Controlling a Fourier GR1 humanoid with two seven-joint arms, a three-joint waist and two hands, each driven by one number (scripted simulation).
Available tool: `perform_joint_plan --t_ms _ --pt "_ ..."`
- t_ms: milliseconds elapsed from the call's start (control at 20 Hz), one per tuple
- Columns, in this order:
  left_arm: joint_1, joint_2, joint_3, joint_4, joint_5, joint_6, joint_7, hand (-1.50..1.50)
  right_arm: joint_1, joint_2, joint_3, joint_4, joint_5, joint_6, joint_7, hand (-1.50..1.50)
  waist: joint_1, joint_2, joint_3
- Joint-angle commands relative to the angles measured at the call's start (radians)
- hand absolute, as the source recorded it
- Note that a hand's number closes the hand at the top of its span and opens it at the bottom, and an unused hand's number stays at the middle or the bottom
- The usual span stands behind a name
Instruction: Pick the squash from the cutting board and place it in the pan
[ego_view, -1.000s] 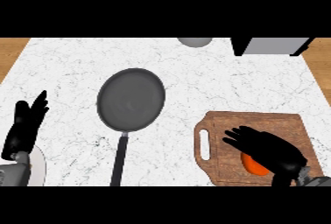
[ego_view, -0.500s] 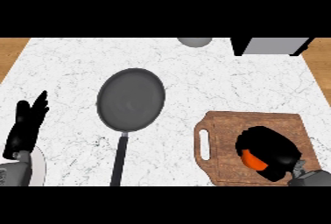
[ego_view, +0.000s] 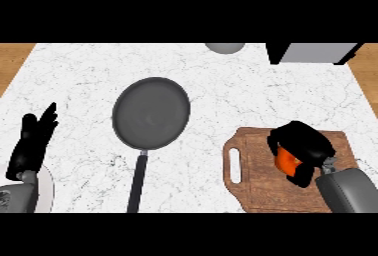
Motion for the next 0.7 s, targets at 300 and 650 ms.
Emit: perform_joint_plan --t_ms 300,650 --pt "-0.006 0.016 0.034 0.026 0.018 -0.031 -0.018 0.0 -0.215 0.116 -0.187 0.235 -0.081 -0.129 0.039 1.5 -0.006 0.0 0.0" --pt "0.0 -0.012 0.006 -0.031 -0.018 0.015 0.037 0.0 -0.231 0.223 -0.233 0.045 -0.227 -0.259 -0.055 1.5 -0.012 -0.004 0.0"
